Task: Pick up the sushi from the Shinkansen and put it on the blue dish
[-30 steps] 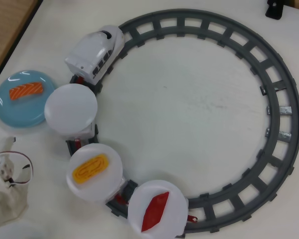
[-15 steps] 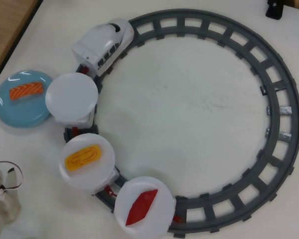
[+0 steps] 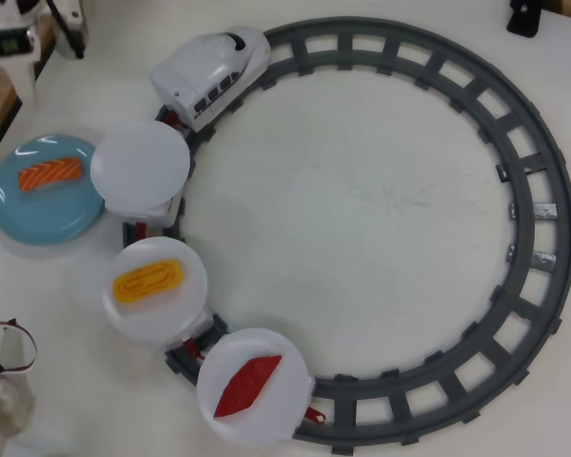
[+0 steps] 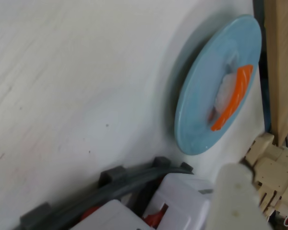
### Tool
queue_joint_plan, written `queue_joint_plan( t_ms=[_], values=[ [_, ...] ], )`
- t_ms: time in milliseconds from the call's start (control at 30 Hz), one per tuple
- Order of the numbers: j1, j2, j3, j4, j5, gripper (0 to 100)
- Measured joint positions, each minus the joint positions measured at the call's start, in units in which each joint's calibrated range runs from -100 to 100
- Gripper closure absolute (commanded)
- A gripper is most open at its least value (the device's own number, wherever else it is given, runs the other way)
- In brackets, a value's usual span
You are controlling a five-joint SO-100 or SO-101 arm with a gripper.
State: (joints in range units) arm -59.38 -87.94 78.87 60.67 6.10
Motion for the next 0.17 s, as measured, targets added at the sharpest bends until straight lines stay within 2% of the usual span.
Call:
queue_joint_plan(
  t_ms=[167],
  values=[
    [-0.08,0.0,0.0,0.0,0.0,75]
  ],
)
